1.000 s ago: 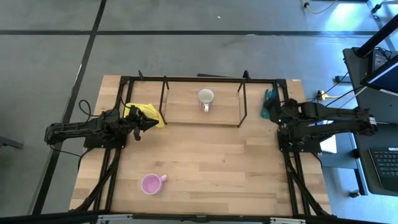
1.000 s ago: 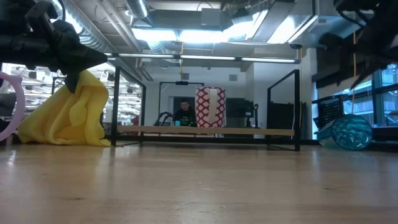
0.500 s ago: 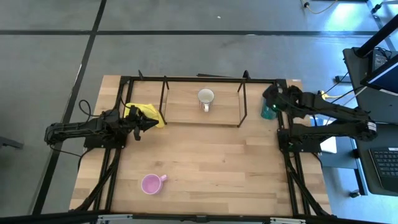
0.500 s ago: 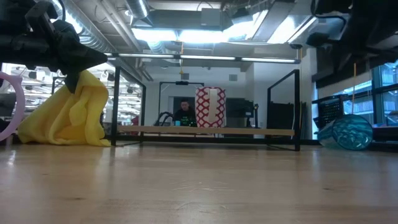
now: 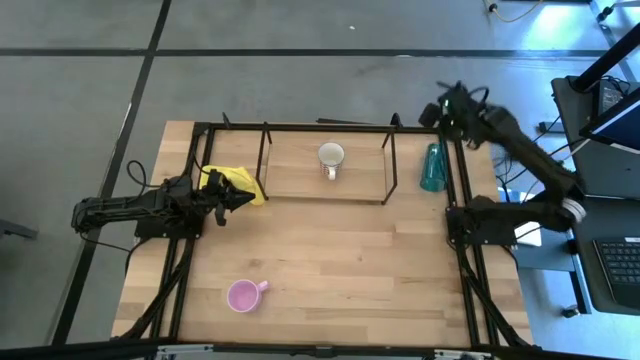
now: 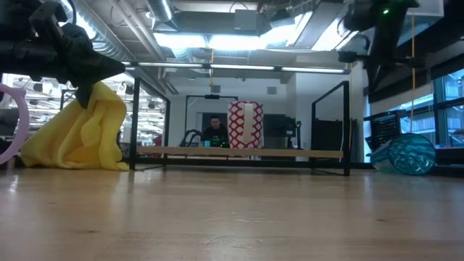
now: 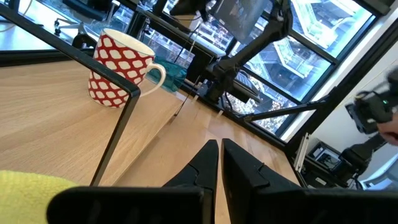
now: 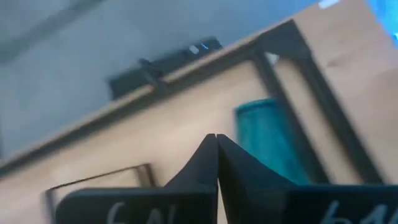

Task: Stack small to large cups/mugs on shelf
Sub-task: Put the blue cup on the shelf

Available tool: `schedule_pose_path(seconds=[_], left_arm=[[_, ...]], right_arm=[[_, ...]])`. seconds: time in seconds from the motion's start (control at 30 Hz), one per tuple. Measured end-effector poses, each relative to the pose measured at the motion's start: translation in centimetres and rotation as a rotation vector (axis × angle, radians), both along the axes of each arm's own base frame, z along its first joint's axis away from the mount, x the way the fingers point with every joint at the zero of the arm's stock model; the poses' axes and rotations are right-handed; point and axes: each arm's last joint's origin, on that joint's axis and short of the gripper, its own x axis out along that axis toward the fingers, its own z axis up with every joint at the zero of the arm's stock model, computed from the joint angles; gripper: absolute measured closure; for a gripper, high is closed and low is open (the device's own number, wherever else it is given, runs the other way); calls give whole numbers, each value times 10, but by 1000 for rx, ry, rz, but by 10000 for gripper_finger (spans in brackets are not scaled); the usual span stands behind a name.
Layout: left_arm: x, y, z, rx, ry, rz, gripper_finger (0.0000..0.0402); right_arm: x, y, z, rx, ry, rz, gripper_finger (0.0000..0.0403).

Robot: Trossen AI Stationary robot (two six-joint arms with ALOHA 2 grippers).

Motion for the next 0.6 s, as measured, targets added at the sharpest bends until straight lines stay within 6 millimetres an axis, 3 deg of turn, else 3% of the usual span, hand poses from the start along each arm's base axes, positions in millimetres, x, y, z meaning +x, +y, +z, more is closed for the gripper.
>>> schedule_pose_path(seconds=[0.13, 0.27, 0.5, 0.6], left_arm=[[0, 0, 0, 0, 0, 0, 388], [0, 0, 0, 0, 0, 0, 388], [0, 0, 0, 0, 0, -1, 388], [0, 0, 0, 0, 0, 0, 388]], right_arm=[[-5, -33, -2, 206, 78, 29, 401], [-10, -43, -19, 417, 158, 45, 401], [-5, -52, -30, 442, 120, -34, 396], [-3, -52, -29, 467, 27, -13, 387]])
